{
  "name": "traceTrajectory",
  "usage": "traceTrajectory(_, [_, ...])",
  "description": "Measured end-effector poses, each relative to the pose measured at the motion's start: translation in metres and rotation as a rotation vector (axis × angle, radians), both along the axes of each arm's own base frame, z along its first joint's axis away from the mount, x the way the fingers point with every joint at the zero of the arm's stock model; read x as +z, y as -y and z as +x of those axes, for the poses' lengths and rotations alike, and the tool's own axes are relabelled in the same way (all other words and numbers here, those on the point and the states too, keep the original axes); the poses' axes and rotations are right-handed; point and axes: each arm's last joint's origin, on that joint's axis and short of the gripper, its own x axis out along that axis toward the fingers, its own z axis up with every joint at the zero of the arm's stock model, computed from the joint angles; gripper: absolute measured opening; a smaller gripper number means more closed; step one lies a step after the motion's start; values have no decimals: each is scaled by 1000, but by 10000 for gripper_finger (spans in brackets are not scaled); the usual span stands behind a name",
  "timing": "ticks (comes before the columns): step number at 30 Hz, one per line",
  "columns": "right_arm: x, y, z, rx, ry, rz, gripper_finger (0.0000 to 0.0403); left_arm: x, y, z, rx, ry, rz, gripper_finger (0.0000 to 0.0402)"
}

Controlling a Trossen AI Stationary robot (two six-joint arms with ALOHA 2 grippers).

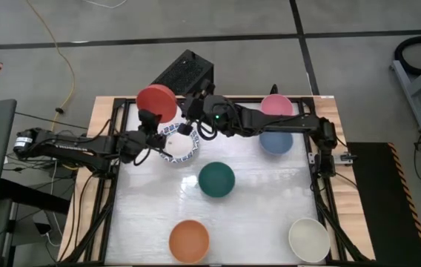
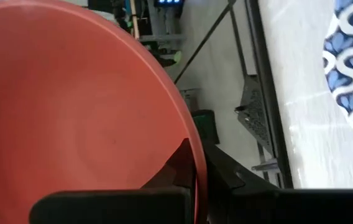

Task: Nest bowls inside each other
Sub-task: Stack the orange bowl on top of the blue patterned bowl

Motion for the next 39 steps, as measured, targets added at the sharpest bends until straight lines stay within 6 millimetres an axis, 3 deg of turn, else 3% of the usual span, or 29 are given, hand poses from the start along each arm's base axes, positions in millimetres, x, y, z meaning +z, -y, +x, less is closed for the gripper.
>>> traceTrajectory(6, [3,0,1,21,36,-3,130,-1,0,12,-7,-24,42,0])
traceTrajectory(13, [1,0,1,18,17,-6,130,-20,-1,34,-25,-194,110,0])
traceTrajectory(21, [-4,2,0,8,-36,-2,130,-29,-2,53,28,-276,194,0])
traceTrajectory(39, [-30,23,-2,-122,-135,26,129,-27,-1,56,13,-243,207,0])
